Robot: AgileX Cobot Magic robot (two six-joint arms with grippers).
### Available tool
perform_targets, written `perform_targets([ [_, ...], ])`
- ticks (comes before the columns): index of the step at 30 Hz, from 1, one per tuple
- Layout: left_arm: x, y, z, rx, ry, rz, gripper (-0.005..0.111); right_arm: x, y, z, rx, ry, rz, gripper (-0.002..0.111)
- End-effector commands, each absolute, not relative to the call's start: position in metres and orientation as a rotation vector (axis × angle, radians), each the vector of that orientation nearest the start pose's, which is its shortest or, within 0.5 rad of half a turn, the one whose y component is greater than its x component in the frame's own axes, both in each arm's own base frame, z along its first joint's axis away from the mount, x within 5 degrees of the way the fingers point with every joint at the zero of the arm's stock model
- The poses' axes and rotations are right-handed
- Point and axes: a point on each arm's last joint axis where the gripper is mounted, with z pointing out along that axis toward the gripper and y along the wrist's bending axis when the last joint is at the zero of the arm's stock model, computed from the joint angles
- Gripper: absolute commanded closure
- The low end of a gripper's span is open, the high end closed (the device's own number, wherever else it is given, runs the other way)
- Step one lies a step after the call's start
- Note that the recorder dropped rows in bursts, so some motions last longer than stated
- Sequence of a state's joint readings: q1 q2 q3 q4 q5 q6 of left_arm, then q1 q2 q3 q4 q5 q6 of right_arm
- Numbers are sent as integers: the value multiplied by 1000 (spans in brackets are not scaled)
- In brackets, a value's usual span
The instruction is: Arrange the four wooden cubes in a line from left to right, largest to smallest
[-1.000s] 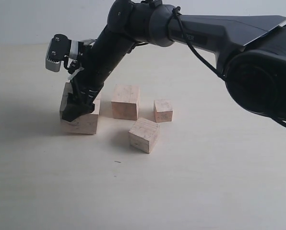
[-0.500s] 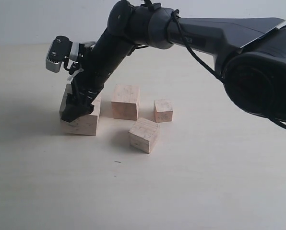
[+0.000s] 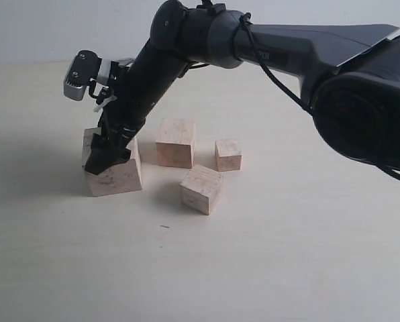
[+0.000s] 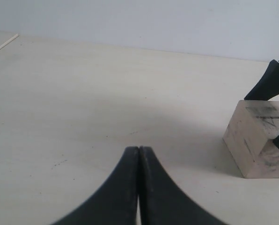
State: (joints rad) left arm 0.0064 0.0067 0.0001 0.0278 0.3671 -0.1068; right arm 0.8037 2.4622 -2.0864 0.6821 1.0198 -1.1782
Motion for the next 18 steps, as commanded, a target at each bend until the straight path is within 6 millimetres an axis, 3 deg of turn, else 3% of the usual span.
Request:
perform_targets([
  [1,53,1,181,-75,1837,-44,107,326,408,152,-1973,1791,786,12],
  [18,53,1,181,-75,1837,-44,107,334,404,148,-1898,1912,672,12],
])
